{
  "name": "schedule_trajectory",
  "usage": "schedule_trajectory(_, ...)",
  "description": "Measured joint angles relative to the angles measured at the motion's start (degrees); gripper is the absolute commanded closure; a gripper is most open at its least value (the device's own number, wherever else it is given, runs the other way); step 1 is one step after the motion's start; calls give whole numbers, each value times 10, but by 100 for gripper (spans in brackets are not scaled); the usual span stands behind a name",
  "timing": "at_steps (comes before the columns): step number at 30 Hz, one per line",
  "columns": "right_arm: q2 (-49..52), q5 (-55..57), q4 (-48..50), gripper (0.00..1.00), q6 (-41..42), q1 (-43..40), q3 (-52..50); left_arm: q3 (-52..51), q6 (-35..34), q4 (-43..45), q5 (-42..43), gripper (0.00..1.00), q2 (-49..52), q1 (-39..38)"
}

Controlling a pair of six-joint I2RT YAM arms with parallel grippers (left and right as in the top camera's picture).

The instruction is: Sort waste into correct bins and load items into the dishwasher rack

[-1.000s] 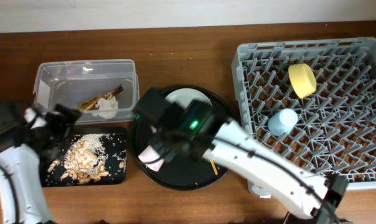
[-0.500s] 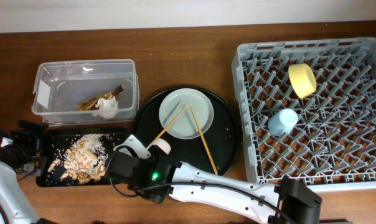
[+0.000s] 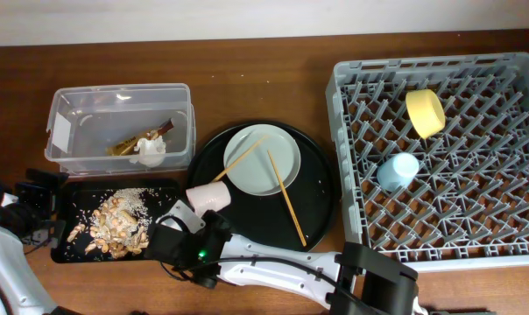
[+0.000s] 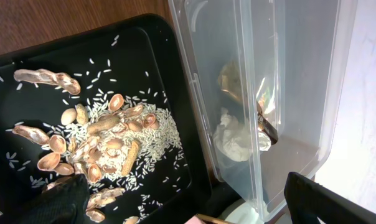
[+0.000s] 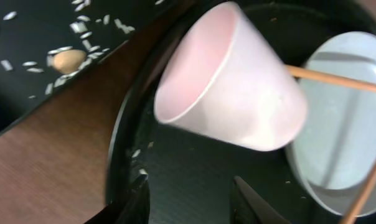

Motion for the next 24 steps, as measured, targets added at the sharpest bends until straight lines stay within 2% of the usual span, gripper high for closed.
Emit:
schedule_trajectory(7,0,43,-2,55,-10,0,0,0,0,0,0,1,0,0)
schedule_trajectory(13,0,7,-1,55,-12,5,26,0,0,0,0,1,0,0)
schedule_trajectory(18,0,-6,31,54,-13,12,31,0,0,0,0,1,0,0)
schedule_trajectory(20,0,-6,44,49,-13,11,31,0,0,0,0,1,0,0)
schedule_trajectory(24,6,10,77,48,-14,4,32,0,0,0,0,1,0,0)
